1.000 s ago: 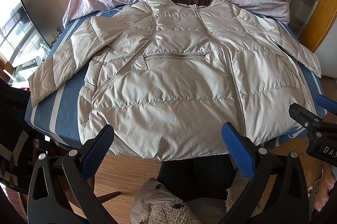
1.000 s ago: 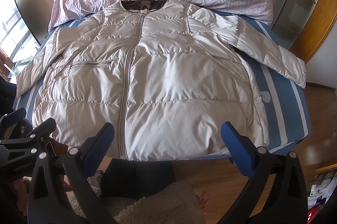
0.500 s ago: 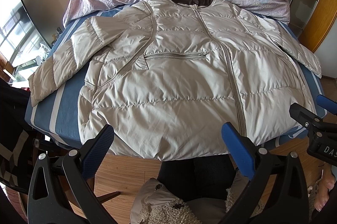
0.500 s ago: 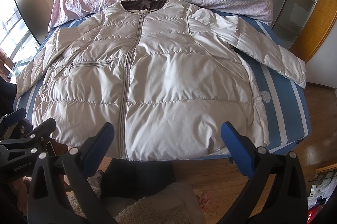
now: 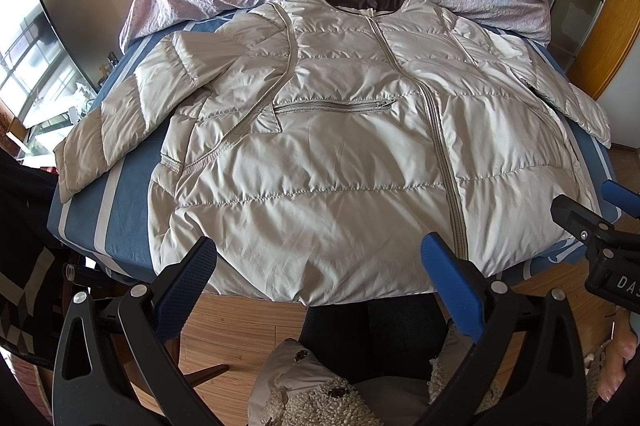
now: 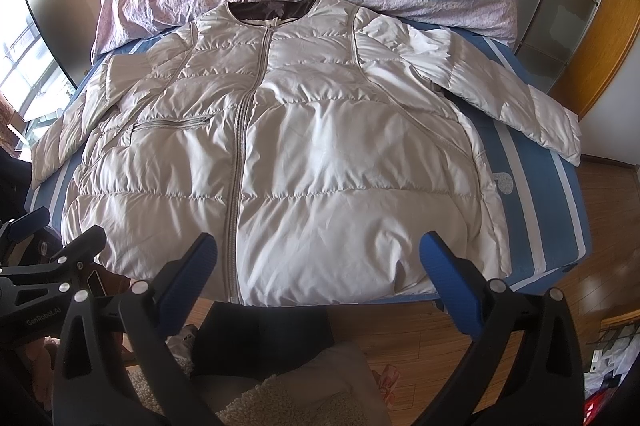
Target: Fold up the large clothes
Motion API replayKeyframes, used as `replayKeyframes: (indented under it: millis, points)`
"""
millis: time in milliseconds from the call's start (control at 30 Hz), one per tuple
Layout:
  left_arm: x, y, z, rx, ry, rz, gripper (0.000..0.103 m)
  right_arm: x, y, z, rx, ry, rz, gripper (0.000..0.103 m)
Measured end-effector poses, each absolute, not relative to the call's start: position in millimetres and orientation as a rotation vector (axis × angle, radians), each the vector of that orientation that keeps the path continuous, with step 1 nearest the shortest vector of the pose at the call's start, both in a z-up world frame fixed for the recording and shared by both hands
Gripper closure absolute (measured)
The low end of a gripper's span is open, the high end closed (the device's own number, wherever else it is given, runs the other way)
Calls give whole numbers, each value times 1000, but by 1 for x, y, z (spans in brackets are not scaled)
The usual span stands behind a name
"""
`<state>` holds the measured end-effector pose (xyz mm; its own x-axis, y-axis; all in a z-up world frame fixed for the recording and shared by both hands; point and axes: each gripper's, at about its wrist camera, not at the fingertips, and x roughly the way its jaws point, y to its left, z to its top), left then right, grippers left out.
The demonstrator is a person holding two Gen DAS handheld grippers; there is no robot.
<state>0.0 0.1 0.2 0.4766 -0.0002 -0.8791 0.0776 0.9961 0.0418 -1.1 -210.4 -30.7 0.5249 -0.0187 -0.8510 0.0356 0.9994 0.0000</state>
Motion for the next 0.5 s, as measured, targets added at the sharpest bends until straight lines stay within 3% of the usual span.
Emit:
replayKeyframes:
  millis: [500]
  points:
    - [2, 2, -1, 74, 1081, -49, 1, -3, -215, -31, 55, 1014, -8, 2]
